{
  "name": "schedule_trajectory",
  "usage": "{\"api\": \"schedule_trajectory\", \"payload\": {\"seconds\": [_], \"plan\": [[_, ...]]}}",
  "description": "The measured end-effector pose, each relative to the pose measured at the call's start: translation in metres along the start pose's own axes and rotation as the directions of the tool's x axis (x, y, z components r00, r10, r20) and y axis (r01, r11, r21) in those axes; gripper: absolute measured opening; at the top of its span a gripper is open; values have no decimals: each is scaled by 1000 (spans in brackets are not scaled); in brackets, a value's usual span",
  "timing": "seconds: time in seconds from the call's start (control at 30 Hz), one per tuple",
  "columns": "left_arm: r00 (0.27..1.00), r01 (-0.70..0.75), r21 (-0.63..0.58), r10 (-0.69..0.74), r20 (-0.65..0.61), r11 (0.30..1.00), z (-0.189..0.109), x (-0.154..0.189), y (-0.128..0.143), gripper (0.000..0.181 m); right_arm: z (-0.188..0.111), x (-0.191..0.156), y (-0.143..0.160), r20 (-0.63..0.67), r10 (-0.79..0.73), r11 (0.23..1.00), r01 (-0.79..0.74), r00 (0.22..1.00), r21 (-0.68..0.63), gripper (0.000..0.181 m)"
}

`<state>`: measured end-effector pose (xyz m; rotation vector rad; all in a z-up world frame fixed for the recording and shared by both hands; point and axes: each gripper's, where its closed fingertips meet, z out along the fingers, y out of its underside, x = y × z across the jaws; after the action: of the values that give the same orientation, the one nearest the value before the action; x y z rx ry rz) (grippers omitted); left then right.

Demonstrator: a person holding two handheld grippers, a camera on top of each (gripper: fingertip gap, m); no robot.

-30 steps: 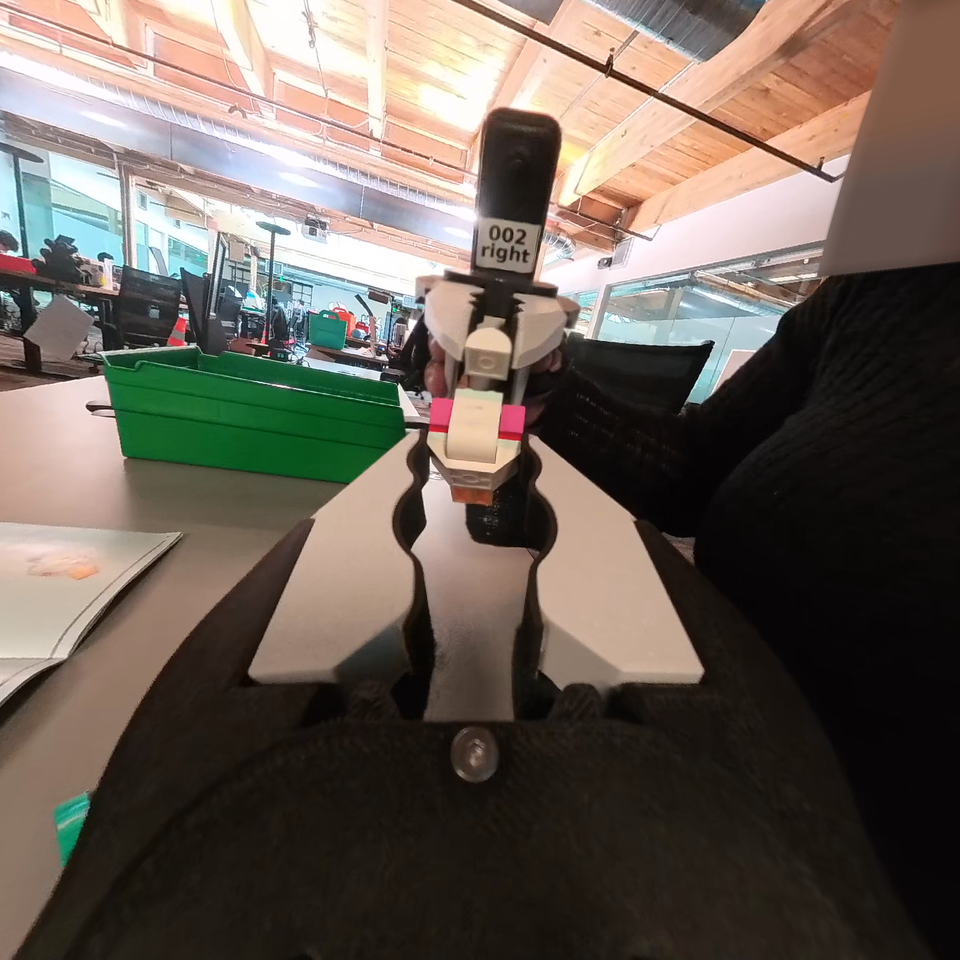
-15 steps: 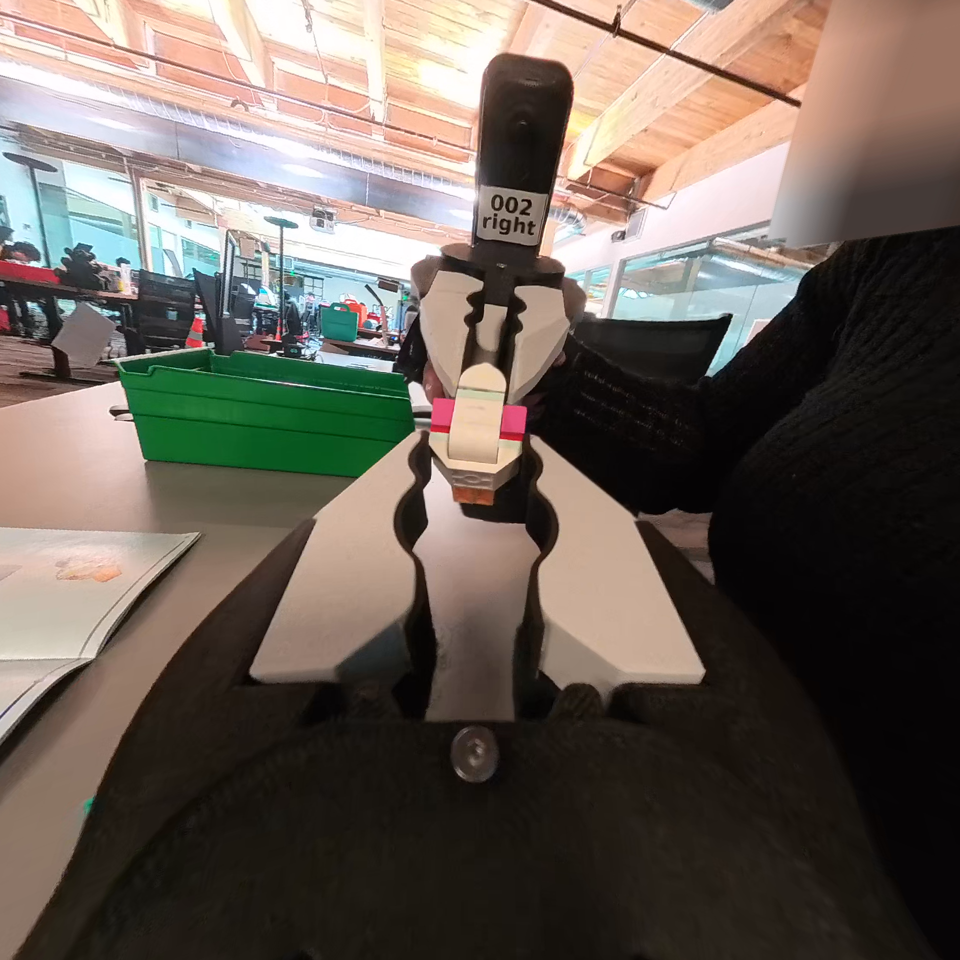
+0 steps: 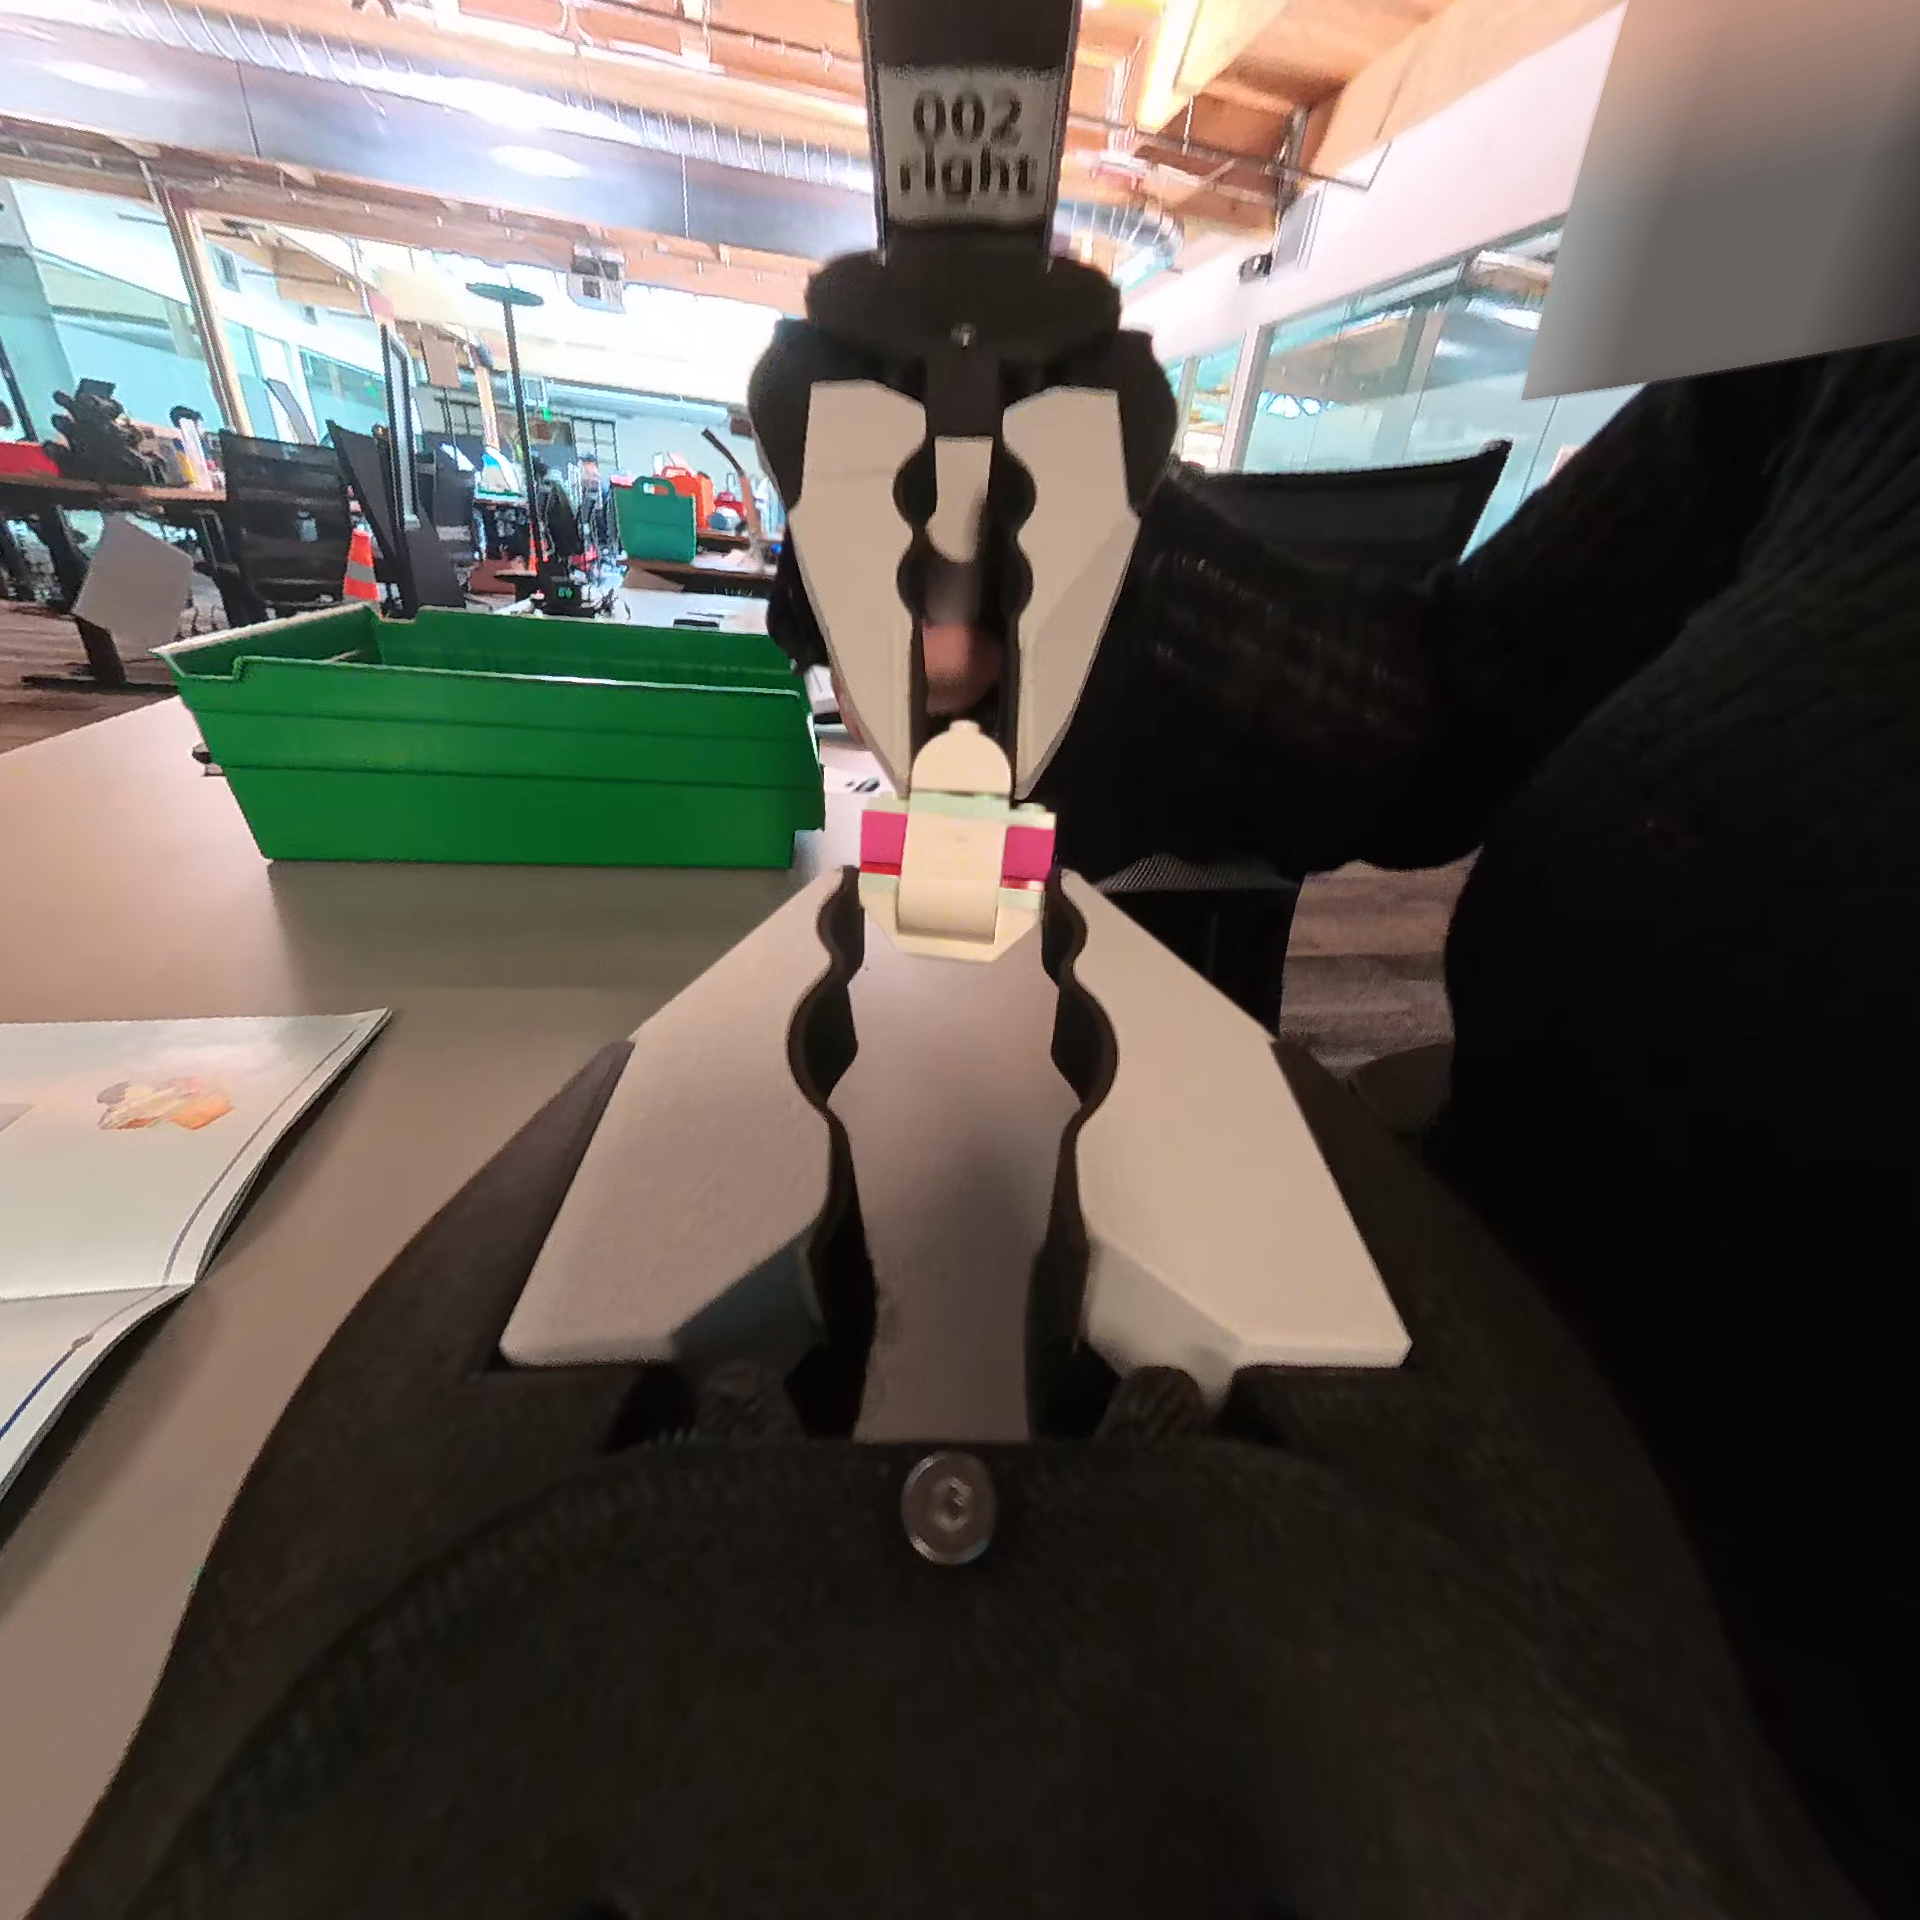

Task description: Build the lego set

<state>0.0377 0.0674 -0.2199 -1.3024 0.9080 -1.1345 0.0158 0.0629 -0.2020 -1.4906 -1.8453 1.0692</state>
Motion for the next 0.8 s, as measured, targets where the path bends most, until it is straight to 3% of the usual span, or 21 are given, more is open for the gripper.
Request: {"api": "schedule_trajectory", "payload": {"seconds": [0.33,0.6,0.8], "plan": [[999,-8,-111,12,35,994,13,-4,22,26,16,0,7,-28,-63,993,60,998,-101,10],[997,19,-172,-6,78,985,14,-12,34,26,21,2,16,4,-24,997,24,1000,-70,3],[993,72,-339,-35,113,938,8,-19,61,26,23,11,35,7,10,998,-9,1000,-59,2]]}}
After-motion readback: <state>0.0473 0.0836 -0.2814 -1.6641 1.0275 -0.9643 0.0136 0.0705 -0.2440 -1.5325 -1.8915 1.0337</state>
